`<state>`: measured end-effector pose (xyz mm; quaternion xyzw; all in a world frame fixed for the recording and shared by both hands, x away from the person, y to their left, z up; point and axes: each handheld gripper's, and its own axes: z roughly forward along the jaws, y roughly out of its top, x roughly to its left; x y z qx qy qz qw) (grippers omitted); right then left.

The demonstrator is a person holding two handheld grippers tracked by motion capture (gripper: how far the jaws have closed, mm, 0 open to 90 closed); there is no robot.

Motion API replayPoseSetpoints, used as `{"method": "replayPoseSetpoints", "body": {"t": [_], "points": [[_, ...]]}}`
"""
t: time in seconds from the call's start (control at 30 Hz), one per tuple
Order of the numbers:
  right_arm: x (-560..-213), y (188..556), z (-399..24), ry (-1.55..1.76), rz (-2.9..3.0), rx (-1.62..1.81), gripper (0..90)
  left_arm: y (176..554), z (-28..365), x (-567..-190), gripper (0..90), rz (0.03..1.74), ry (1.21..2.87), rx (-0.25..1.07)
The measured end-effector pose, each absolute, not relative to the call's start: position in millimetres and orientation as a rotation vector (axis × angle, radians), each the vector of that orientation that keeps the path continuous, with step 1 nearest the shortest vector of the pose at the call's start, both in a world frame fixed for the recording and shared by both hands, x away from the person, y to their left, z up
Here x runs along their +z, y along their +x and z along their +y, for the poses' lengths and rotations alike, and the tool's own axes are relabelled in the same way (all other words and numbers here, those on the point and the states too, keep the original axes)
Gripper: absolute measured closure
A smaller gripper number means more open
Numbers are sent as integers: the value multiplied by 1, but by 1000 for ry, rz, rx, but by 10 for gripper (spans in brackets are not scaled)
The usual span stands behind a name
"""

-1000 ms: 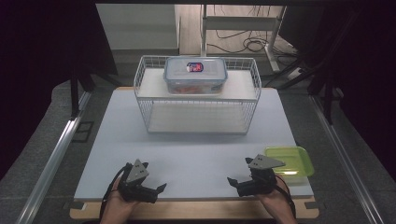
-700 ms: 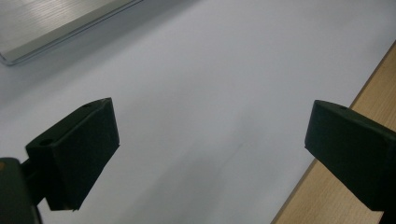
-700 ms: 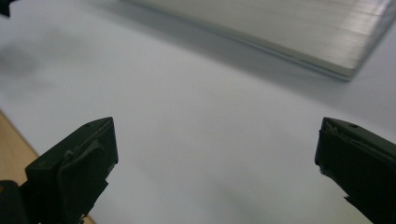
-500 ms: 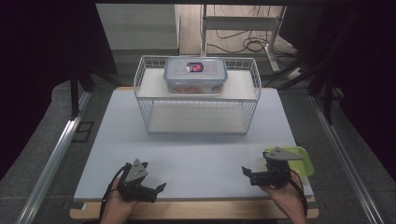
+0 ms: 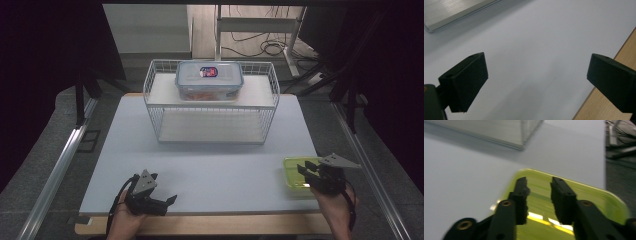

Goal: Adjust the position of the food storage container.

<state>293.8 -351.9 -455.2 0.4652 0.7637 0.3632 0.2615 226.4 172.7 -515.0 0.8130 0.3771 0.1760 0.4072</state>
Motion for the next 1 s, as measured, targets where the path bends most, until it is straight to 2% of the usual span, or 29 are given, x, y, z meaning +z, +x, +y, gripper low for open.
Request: {"method": "replayPoseSetpoints", "body": {"t": [0.1,0.17,0.6,0.73,1.0], "points": [[-457,295,-373,1335,2036,937,849,227,173,-514,35,952,2046,446],[-460,295,-386,1385,2009,919,892,227,173,-515,35,954,2045,444],[-475,298,-434,1520,1875,773,894,228,173,-516,36,951,2053,430],[-485,302,-436,1543,1895,771,894,228,172,-516,36,953,2057,425],[-484,303,-423,1534,1948,788,894,228,172,-516,36,952,2058,425]]}}
